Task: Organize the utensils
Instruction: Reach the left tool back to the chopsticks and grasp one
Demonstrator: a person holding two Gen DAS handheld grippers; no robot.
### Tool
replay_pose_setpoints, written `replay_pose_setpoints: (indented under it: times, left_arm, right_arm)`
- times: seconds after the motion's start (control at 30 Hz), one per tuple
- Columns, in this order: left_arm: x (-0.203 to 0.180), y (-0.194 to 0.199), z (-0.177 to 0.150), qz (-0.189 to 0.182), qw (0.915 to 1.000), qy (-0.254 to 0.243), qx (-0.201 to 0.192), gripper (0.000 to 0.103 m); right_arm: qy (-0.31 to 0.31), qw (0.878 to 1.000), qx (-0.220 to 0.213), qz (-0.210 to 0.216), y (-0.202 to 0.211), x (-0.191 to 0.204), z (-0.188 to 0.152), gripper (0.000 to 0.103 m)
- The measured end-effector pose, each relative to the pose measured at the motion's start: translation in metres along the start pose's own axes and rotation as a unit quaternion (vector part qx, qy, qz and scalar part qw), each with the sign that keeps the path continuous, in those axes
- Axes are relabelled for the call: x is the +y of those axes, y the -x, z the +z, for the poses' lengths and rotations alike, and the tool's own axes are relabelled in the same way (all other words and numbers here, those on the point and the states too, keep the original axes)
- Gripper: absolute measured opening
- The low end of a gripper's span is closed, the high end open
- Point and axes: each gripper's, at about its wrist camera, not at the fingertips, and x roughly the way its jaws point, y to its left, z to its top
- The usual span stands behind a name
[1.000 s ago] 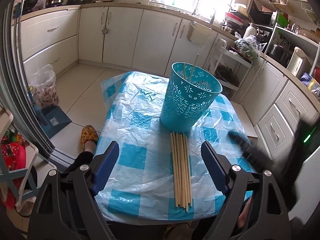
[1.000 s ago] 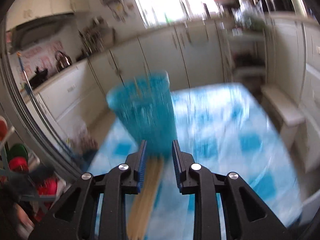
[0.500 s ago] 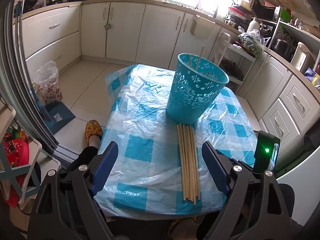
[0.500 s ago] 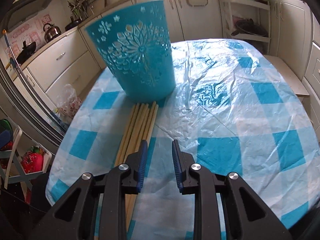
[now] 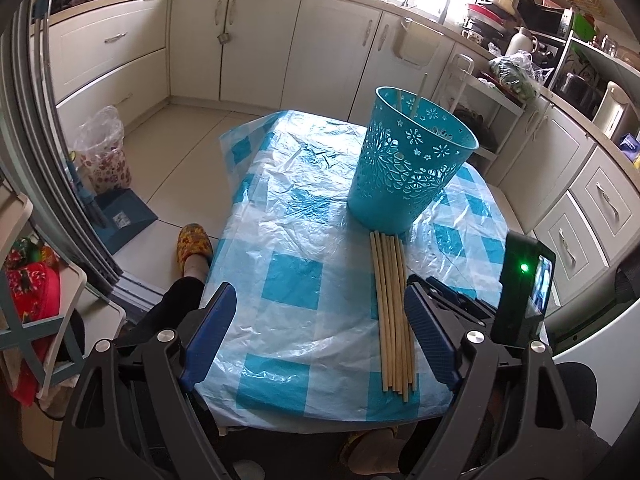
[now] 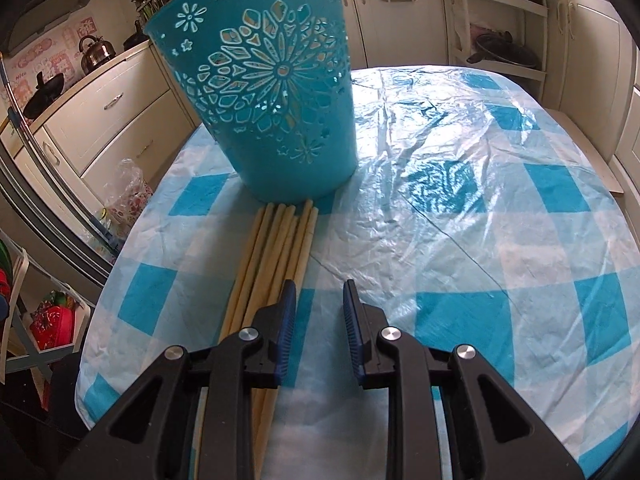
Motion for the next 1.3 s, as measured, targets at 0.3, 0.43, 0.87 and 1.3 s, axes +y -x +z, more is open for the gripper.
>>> replay_pose_setpoints:
  times: [0.3,0.43,0.87,1.3]
  left_arm:
    - [0.001,-0.002,-0.001,0.003,1.0,0.002,0.001,0.082]
    - [-0.002,-0.001,-0.002,0.008,1.0,-0.003,0.0,0.082]
    - [0.004,0.004,-0.012,0.012,0.9999,0.003,0.002,0.082]
    - [-0.002,0.003,-0.022,0.027,0.9995,-0.012,0.012,0.082]
  right_arm:
    - [0.021,1.0,-0.001,-0.016,-0.007,0.006,0.006,0.024]
    - [0.055,0.998,-0.001,-0.04,-0.01,0.01,0.006,0.017]
    - [0.079,0.996,0.013,-0.05,-0.002,-0.006,0.006,0.01]
    - [0.061,0.997,0.02,-0.032,0.004,-0.02,0.004,0.009]
